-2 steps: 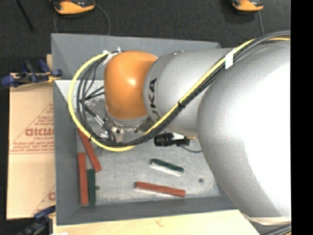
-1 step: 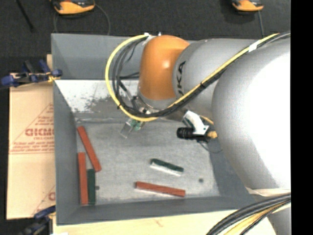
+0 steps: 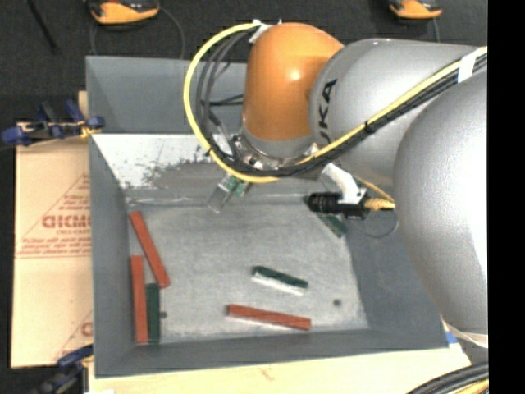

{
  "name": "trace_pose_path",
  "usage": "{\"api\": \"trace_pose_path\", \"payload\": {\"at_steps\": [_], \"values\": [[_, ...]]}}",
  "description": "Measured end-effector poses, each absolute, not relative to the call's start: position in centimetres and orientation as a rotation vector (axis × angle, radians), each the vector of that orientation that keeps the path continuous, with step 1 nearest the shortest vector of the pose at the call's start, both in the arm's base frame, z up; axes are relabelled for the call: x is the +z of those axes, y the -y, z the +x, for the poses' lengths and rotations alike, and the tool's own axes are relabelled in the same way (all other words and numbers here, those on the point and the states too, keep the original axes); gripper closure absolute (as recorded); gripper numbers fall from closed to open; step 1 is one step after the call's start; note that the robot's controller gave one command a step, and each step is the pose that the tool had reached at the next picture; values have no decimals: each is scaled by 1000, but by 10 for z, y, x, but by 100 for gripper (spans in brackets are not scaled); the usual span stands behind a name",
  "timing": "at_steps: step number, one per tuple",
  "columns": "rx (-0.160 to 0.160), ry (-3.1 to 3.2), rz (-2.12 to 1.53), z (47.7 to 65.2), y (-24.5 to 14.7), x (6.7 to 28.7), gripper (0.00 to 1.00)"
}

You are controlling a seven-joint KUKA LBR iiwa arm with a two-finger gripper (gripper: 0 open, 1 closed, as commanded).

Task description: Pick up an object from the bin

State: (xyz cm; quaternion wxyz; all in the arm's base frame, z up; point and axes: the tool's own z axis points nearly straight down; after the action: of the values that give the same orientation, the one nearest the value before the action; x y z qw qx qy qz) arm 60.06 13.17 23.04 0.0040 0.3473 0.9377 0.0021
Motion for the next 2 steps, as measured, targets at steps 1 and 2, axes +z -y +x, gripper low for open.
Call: {"api": "trace_pose_path", "payload": {"at_steps": [1,2], "values": [[-3,-3030,835,544,-138,187,100],[0,-3026,836,546,-138,188,0]]}}
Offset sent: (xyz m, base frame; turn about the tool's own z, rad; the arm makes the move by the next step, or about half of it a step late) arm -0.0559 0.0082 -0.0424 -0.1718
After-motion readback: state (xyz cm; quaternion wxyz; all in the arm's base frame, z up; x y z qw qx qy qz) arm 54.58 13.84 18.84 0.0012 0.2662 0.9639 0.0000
